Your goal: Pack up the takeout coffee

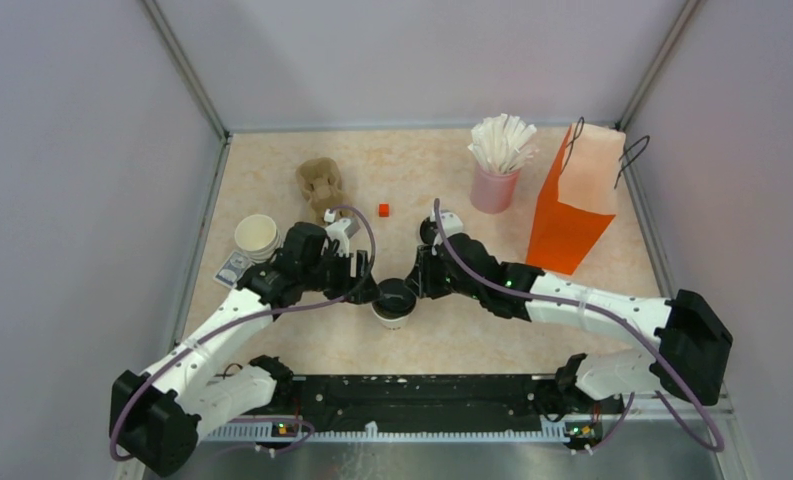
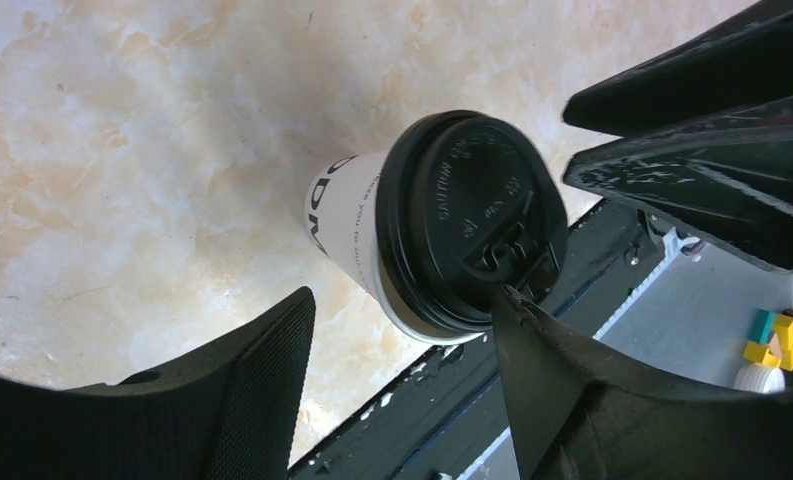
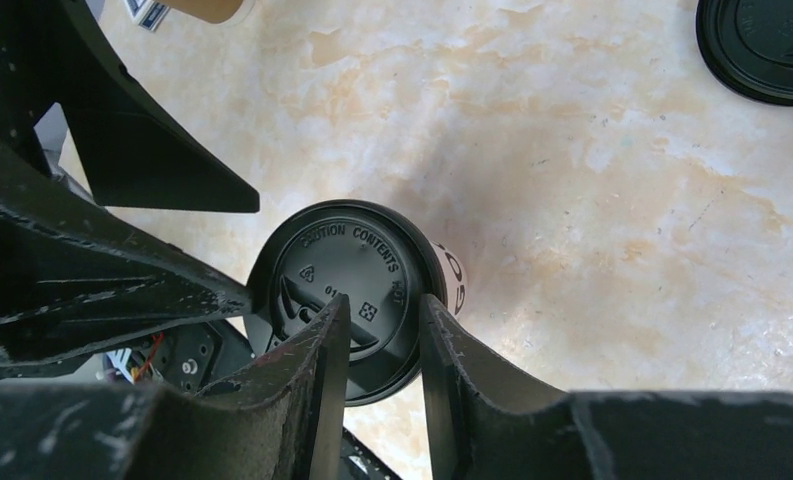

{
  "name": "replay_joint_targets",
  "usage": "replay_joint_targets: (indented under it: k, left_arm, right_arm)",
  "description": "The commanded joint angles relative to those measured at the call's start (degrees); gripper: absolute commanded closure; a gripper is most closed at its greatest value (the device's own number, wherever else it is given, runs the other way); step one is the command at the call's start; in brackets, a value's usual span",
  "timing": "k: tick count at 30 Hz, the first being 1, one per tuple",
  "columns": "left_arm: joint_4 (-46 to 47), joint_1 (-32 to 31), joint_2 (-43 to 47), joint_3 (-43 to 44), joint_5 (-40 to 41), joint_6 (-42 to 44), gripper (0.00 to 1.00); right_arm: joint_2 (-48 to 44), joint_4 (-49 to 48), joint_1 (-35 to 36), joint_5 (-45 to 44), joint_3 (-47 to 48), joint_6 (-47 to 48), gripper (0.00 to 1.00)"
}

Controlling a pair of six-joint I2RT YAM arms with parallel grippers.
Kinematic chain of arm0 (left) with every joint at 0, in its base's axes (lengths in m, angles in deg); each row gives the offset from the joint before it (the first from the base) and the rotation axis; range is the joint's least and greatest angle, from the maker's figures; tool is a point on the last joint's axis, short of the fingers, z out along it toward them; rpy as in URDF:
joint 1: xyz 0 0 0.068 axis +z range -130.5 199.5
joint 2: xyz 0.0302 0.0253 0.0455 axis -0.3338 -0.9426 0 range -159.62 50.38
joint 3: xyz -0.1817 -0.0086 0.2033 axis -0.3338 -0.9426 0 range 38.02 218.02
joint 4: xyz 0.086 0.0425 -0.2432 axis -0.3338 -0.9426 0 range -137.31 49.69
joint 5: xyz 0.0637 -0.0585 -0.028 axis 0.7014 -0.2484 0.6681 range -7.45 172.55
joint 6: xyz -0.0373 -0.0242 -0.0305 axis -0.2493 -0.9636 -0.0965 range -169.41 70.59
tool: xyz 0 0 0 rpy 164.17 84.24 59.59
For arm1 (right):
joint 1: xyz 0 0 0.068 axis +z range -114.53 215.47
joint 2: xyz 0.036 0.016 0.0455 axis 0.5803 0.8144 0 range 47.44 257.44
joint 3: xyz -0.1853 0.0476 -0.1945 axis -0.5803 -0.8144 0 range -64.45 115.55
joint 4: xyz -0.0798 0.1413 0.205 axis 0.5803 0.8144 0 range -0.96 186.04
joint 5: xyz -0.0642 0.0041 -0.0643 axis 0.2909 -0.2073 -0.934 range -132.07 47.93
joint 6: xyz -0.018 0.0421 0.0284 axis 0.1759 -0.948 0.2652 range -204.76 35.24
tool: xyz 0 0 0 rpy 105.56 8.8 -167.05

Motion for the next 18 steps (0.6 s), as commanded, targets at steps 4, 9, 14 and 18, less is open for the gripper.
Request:
replay_joint_targets:
  k: [4,9,14,18]
  left_arm:
    - [1.46,0.27,1.58,1.47,-2.24,-1.65,0.28]
    - [1.63,0.26,1.33,0.46,-1.7,-1.84,0.29]
    - [1.17,0.28,1.01,0.41,-0.92,-2.07,0.3]
    - [0.49,0.27,1.08,0.76,-0.06,-2.16,0.3]
  right_arm:
    - [1.75,-2.22,0.58,1.53,1.37,-0.25,0.7]
    - [2.32,-2.92,0.7,2.71,0.91,-0.64,0.72]
    - [1.91,-3.21,1.29,2.71,0.99,-0.8,0.72]
    - [1.99,-3.36,2.37,3.12,1.79,0.55,0.73]
